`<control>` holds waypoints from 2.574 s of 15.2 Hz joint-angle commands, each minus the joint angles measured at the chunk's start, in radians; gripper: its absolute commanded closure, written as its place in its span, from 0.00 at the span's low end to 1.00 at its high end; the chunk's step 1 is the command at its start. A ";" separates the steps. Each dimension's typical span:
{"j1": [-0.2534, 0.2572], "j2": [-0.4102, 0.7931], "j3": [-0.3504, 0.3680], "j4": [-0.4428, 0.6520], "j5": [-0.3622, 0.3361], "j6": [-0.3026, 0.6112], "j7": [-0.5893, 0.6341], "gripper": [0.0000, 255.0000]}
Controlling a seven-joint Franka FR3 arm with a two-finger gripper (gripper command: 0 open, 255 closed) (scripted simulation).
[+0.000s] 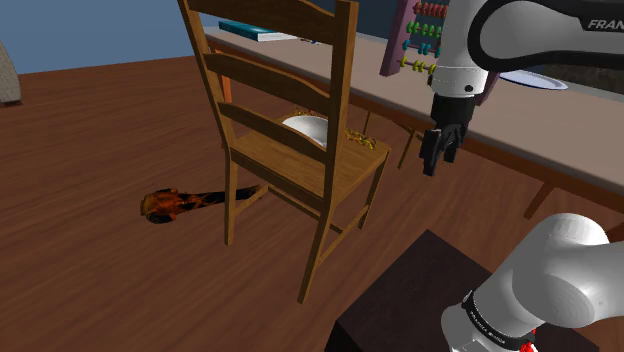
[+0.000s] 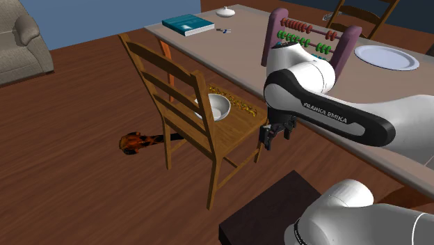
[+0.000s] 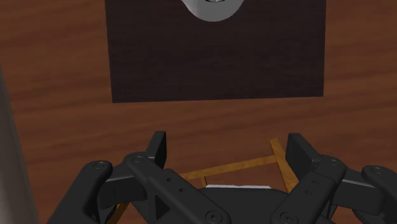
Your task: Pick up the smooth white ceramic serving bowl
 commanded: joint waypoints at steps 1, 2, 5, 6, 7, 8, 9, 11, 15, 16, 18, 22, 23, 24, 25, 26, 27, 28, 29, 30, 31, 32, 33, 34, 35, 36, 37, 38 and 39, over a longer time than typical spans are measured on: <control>0.000 0.000 0.000 0.000 0.000 0.000 0.000 0.00; 0.003 0.038 0.009 0.020 0.005 0.021 0.011 0.00; 0.011 0.153 0.035 0.085 0.017 0.077 0.042 0.00; 0.012 0.191 0.043 0.110 0.020 0.094 0.052 0.00; 0.014 0.230 0.051 0.135 0.022 0.109 0.062 0.00; 0.016 0.268 0.059 0.162 0.023 0.122 0.073 0.00; 0.017 0.306 0.067 0.190 0.023 0.135 0.083 0.00; 0.020 0.382 0.081 0.249 0.022 0.156 0.104 0.00; 0.026 0.534 0.107 0.383 0.012 0.183 0.146 0.00; 0.027 0.573 0.113 0.419 0.008 0.186 0.157 0.00; 0.032 0.650 0.123 0.497 -0.003 0.189 0.179 0.00; 0.044 0.807 0.140 0.670 -0.029 0.179 0.220 0.00; 0.049 0.848 0.143 0.718 -0.036 0.172 0.230 0.00; 0.053 0.889 0.145 0.768 -0.044 0.164 0.239 0.00; 0.058 0.931 0.148 0.820 -0.052 0.155 0.248 0.00; 0.064 0.974 0.149 0.876 -0.060 0.144 0.257 0.00; 0.070 1.018 0.151 0.934 -0.069 0.130 0.265 0.00; 0.077 1.064 0.151 0.996 -0.077 0.115 0.273 0.00; 0.085 1.112 0.152 1.063 -0.086 0.097 0.280 0.00; 0.093 1.162 0.152 1.135 -0.095 0.076 0.286 0.00; 0.102 1.216 0.151 1.214 -0.104 0.052 0.291 0.00; 0.113 1.274 0.149 1.302 -0.113 0.023 0.295 0.00; 0.125 1.338 0.147 1.403 -0.123 -0.012 0.297 0.00; 0.132 1.374 0.144 1.460 -0.127 -0.033 0.297 0.00; 0.130 1.368 0.144 1.437 -0.126 -0.016 0.299 0.00; 0.129 1.363 0.143 1.415 -0.125 0.001 0.300 0.00; 0.128 1.359 0.143 1.395 -0.125 0.017 0.301 0.00; 0.127 1.355 0.143 1.375 -0.124 0.033 0.302 0.00; 0.126 1.352 0.143 1.356 -0.124 0.049 0.303 0.00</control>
